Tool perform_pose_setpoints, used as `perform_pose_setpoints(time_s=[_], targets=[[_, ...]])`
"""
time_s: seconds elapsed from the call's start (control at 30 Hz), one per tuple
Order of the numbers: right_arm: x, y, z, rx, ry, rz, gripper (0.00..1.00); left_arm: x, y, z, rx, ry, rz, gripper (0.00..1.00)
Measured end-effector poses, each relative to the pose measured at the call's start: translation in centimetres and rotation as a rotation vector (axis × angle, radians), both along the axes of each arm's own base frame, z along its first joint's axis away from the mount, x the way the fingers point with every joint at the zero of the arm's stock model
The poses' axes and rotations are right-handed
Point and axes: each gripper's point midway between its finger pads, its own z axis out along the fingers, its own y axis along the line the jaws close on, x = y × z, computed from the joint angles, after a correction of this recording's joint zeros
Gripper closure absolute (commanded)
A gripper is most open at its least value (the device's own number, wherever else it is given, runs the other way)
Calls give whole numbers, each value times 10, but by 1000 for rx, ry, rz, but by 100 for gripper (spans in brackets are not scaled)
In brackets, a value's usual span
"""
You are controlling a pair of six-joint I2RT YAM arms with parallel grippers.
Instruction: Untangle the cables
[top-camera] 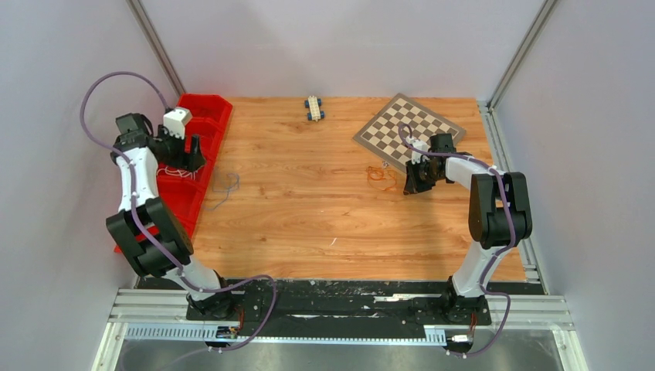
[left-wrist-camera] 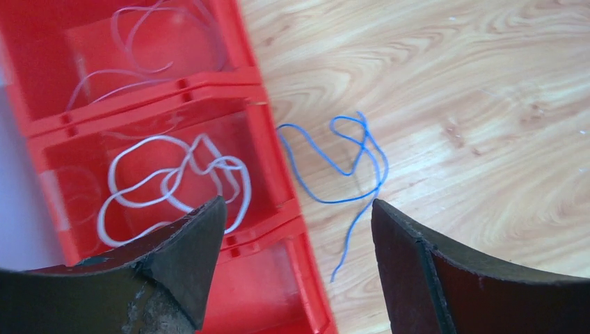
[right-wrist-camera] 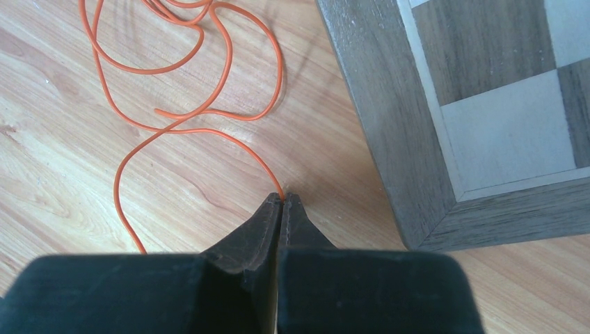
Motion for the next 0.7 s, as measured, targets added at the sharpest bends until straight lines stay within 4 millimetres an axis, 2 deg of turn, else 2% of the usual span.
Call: perform_pose_setpoints(time_s=[0.1, 0.23, 0.3, 0.43, 0.57, 0.63, 0.67, 0.7], targets=[[0, 0, 0, 0, 0, 0, 100, -3, -23, -6, 12, 15, -60, 10], [0, 0, 0, 0, 0, 1, 100, -13, -51, -47, 16, 128, -113, 5], [0, 0, 0, 1, 0, 1, 100, -18, -59, -68, 16, 188, -119, 1], [0, 0, 0, 0, 0, 1, 100, -23, -59, -98, 27, 275, -86, 1], [0, 0, 0, 1, 0, 0, 100, -25, -59, -119, 56, 316, -64, 12], [0, 0, 0, 1, 0, 0, 100, -25, -60, -128, 64, 340, -60, 25], [0, 0, 0, 1, 0, 0, 100, -24, -62, -133, 66, 349, -61, 28], [0, 0, 0, 1, 0, 0, 100, -24, -63, -137, 65, 360, -61, 38]])
